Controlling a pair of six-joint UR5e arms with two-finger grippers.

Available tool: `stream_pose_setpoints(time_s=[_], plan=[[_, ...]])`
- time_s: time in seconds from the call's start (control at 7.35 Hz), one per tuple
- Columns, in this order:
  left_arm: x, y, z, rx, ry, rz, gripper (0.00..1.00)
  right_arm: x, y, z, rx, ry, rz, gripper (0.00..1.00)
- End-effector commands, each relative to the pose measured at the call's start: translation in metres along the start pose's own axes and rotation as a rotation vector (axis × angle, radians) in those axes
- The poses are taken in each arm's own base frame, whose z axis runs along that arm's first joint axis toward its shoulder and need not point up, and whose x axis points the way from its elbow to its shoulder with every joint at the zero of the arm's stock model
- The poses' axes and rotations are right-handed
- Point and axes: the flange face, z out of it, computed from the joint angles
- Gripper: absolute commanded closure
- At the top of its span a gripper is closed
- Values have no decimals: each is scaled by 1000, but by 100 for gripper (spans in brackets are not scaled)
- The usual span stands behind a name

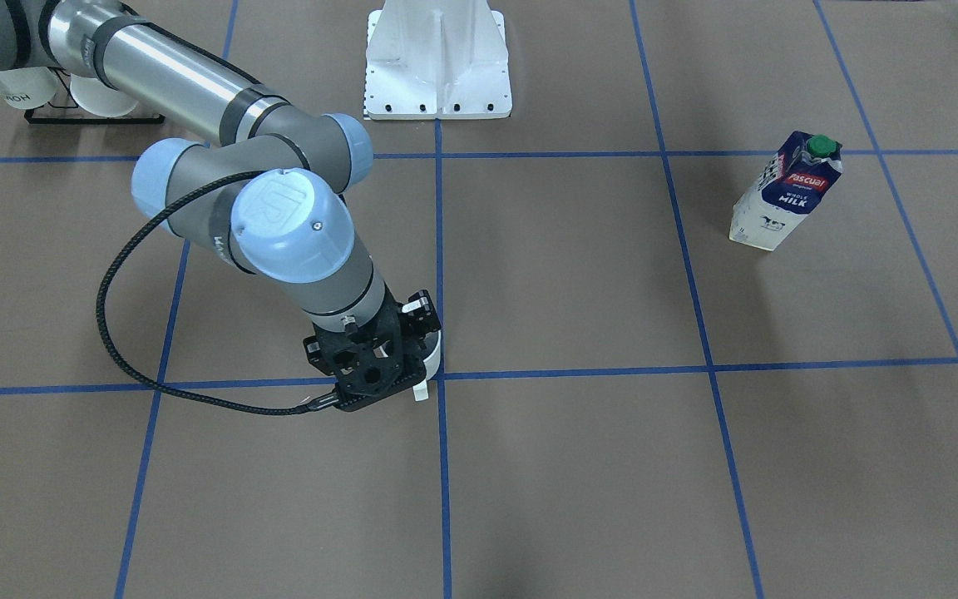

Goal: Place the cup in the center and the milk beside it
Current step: 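Open the right gripper and raise it away from the mug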

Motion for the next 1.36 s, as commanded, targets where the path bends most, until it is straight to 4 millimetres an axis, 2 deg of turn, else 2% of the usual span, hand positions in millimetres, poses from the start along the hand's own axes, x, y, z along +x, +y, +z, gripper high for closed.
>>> stream_pose_setpoints(time_s=[0.0, 0.14, 0.27, 0.41, 0.54, 0.68, 0.82, 0.95, 1.22], plan=[[98, 14, -69, 74, 38, 76, 2, 86, 25, -50, 6, 15, 102, 0], [126, 30, -83, 99, 41, 103, 2, 148, 49, -66, 29, 35, 147, 0], [147, 46, -86, 104, 26, 154, 2, 201, 64, -86, 42, 40, 210, 0], [180, 58, -80, 103, -18, 195, 2, 254, 77, -115, 52, 10, 280, 0], [220, 71, -63, 84, -52, 206, 2, 290, 85, -141, 71, -11, 306, 0], [262, 93, -34, 47, -78, 156, 2, 308, 106, -139, 68, -4, 294, 0], [287, 110, -14, 47, -100, 148, 2, 313, 112, -137, 64, -1, 299, 0], [292, 121, 4, 27, -123, 157, 2, 320, 119, -133, 61, 13, 307, 0], [293, 135, 29, 42, -149, 190, 2, 322, 121, -131, 59, 17, 310, 0]])
